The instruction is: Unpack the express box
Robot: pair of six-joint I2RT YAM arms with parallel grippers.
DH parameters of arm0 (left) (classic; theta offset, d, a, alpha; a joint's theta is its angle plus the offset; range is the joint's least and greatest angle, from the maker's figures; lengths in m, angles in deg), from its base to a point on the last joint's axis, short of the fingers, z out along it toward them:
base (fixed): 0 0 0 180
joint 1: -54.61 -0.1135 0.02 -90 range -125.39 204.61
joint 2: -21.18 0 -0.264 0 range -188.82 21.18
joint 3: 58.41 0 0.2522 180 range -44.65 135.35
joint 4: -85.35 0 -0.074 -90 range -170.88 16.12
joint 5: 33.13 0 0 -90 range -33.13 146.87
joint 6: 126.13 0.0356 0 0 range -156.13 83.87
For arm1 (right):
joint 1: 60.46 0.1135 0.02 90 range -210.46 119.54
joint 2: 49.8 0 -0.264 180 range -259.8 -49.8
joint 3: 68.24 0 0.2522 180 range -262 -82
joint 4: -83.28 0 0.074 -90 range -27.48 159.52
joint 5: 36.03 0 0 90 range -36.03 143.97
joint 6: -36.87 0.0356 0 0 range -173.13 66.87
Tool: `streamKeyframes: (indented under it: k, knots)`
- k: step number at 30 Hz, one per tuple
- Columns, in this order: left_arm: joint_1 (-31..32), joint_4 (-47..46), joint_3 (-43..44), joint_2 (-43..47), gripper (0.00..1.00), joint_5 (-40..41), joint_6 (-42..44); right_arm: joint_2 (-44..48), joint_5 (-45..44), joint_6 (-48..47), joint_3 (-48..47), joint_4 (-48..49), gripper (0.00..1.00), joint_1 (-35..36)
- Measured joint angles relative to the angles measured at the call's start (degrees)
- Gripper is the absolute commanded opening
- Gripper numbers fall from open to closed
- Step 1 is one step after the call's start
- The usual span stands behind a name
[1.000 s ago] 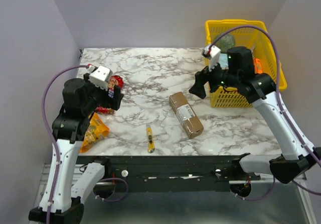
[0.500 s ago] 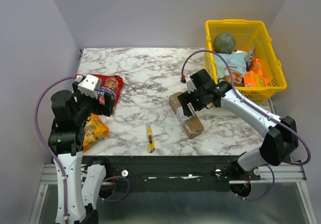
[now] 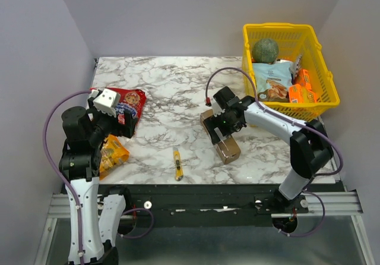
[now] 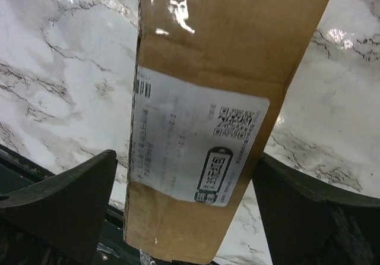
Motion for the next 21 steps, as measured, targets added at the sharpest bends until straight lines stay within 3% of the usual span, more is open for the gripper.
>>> streamKeyframes:
  k: [9,15,21]
  knots:
    - [0.0,-0.2,-1.4,0.3,0.99,0.0,-0.6,-13.5,2.6,-5.5,-18.7,0.3,0.86,0.2]
    - [0.0,-0.1,-1.5,0.4,0.99,0.0,-0.9,-21.8,3.1,-9.9,-32.2,1.7,0.94,0.6]
    - [0.0,0.2,-1.4,0.3,0.99,0.0,-0.9,-18.8,0.0,-11.7,-30.9,2.7,0.98,1.5]
